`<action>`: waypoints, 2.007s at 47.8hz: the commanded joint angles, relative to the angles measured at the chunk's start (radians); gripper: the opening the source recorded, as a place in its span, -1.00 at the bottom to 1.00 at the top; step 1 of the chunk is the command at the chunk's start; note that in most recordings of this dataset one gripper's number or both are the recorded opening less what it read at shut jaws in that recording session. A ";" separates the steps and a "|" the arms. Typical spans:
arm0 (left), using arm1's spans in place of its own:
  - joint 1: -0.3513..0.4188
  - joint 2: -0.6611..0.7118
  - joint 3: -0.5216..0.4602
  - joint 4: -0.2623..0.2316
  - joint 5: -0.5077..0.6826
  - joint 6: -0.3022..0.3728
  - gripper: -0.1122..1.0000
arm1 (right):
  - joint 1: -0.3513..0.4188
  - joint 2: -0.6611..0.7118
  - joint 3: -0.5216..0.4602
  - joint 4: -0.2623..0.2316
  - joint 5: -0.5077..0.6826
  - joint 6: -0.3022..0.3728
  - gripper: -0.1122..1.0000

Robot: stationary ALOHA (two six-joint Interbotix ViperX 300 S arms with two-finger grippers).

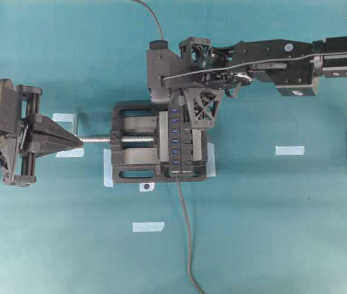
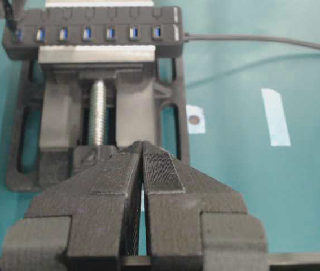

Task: Insert the USB into the second port from the front of the fixed hub.
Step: 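Pull the USB plug out of the port with the right gripper, then carry the held plug to the second port and push it in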

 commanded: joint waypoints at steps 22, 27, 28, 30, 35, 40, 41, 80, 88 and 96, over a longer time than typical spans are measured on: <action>-0.002 -0.005 -0.018 0.002 -0.009 -0.002 -0.79 | 0.048 -0.117 -0.064 0.048 0.074 0.034 -0.62; -0.002 -0.005 -0.020 0.002 -0.009 -0.002 -0.79 | 0.063 -0.132 -0.064 0.048 0.074 0.072 -0.62; -0.002 -0.005 -0.020 0.002 -0.009 -0.002 -0.79 | 0.067 -0.137 -0.063 0.046 0.075 0.078 -0.62; -0.002 -0.005 -0.020 0.002 -0.009 -0.003 -0.79 | 0.074 -0.143 -0.061 0.046 0.075 0.086 -0.62; -0.002 -0.005 -0.020 0.002 -0.011 -0.002 -0.79 | 0.089 -0.158 -0.058 0.046 0.075 0.094 -0.62; -0.002 -0.005 -0.017 0.002 -0.011 -0.003 -0.79 | 0.097 -0.164 -0.055 0.046 0.077 0.097 -0.62; -0.002 -0.003 -0.017 0.002 -0.011 -0.003 -0.79 | 0.098 -0.164 -0.055 0.046 0.075 0.097 -0.62; -0.002 -0.005 -0.014 0.002 -0.009 -0.003 -0.79 | 0.138 -0.156 -0.026 0.046 0.077 0.121 -0.62; -0.002 -0.005 -0.012 0.002 -0.009 -0.003 -0.79 | 0.149 -0.155 -0.003 0.046 0.069 0.143 -0.62; -0.002 -0.005 -0.014 0.002 -0.011 -0.003 -0.79 | 0.160 -0.153 0.012 0.046 0.060 0.149 -0.62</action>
